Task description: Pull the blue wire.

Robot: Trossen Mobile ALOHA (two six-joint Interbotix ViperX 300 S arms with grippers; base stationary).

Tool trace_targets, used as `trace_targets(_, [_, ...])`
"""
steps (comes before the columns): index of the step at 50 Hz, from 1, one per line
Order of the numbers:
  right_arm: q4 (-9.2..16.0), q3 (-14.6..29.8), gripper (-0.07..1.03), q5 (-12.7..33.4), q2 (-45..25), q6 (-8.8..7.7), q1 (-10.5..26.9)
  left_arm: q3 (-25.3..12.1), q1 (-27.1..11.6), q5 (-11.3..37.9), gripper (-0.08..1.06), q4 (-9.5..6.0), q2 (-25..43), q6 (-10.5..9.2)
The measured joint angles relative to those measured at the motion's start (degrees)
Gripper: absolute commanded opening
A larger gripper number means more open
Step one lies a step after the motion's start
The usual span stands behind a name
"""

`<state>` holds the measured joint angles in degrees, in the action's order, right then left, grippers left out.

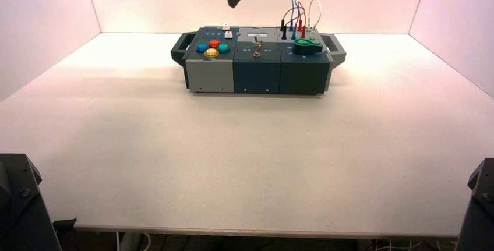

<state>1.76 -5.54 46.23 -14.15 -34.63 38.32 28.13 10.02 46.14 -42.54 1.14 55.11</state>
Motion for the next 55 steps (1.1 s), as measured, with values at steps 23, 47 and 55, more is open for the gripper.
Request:
trace_targets(23, [-0.09,0.0,-0.01,0.0,-0.09,0.0,0.0,0.09,0.0,0.0,-0.03,0.0,0.0,0.0])
trace_targets(47, [0.18,0.7,0.12,2.2,0.0,3.08,0.0,0.09,-1.32,-0.97,0.32,-0.09,-0.88,-0.88])
trace_targets(55, [0.18,0.7,0.33,2.9,1.23,11.69,-0.35,0.18,-3.96,-2.64,0.59,-0.09,-1.93,-1.05])
